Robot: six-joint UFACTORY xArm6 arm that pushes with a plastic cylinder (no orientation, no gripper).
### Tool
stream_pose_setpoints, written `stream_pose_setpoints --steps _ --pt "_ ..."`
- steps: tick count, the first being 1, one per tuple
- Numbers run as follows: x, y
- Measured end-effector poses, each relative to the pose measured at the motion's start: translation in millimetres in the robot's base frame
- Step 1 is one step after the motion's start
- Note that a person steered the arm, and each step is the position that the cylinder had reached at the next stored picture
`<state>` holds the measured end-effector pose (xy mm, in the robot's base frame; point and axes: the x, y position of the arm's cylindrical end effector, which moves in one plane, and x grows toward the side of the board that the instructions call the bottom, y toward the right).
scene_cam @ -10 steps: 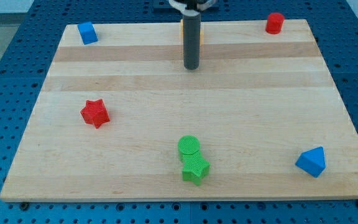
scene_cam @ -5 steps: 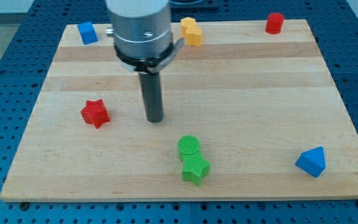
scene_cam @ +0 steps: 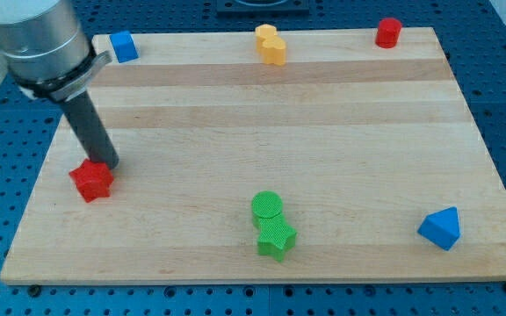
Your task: Slide red star to the bottom left
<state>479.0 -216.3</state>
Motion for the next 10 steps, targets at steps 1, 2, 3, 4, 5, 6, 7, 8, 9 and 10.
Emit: stream_pose_setpoints --steps 1,2,3,4,5,6,7,8,9,10 --pt "21.6 -0.4" --pt "42.2 -0.4" --pt "55.8 -0.3" --pt "57.2 -0.7" --pt "60.9 -8.2" --pt "61.4 -8.2" --pt "65.1 -8.2" --pt "65.2 -8.2" --pt "71.0 -12.3" --pt "64.0 9.8"
